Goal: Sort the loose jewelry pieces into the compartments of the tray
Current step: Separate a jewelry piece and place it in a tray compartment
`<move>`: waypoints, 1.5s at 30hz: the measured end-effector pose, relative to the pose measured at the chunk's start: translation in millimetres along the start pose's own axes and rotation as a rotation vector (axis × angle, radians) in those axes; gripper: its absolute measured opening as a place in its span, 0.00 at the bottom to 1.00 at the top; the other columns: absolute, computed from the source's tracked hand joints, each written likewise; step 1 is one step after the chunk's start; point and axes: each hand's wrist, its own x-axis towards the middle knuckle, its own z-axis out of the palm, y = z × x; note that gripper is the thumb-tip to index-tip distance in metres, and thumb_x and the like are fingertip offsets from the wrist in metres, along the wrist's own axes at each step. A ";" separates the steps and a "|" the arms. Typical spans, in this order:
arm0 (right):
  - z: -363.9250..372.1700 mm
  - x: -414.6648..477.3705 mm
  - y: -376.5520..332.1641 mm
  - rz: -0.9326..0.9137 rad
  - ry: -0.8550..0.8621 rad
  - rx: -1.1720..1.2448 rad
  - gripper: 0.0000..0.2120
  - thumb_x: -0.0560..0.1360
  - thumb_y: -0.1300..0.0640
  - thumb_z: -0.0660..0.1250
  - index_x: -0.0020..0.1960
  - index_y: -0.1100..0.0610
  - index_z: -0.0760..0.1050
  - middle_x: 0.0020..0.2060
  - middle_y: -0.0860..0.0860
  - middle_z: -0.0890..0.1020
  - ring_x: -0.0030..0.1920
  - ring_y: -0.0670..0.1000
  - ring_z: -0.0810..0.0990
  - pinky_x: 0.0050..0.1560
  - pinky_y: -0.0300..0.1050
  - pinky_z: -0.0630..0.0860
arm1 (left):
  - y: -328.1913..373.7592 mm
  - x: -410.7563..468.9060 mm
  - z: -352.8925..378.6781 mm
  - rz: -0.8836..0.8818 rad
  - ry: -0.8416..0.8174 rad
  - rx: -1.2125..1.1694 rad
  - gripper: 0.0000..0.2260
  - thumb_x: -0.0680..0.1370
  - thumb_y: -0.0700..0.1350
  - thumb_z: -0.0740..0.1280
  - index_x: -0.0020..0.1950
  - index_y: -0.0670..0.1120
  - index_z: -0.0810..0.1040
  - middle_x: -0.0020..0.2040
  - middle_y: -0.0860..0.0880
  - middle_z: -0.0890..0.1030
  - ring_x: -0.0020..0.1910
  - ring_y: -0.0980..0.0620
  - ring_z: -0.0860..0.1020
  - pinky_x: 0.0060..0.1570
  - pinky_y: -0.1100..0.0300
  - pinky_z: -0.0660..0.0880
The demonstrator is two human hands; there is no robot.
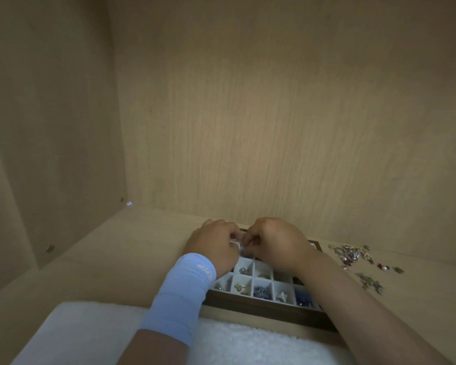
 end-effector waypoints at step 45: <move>-44.5 -120.9 163.6 0.454 -0.006 0.222 0.08 0.75 0.56 0.67 0.45 0.47 0.83 0.40 0.41 0.83 0.44 0.46 0.80 0.47 0.41 0.76 | 159.5 44.9 112.8 0.333 -0.053 0.259 0.10 0.78 0.52 0.63 0.53 0.60 0.83 0.54 0.58 0.81 0.58 0.51 0.72 0.60 0.55 0.62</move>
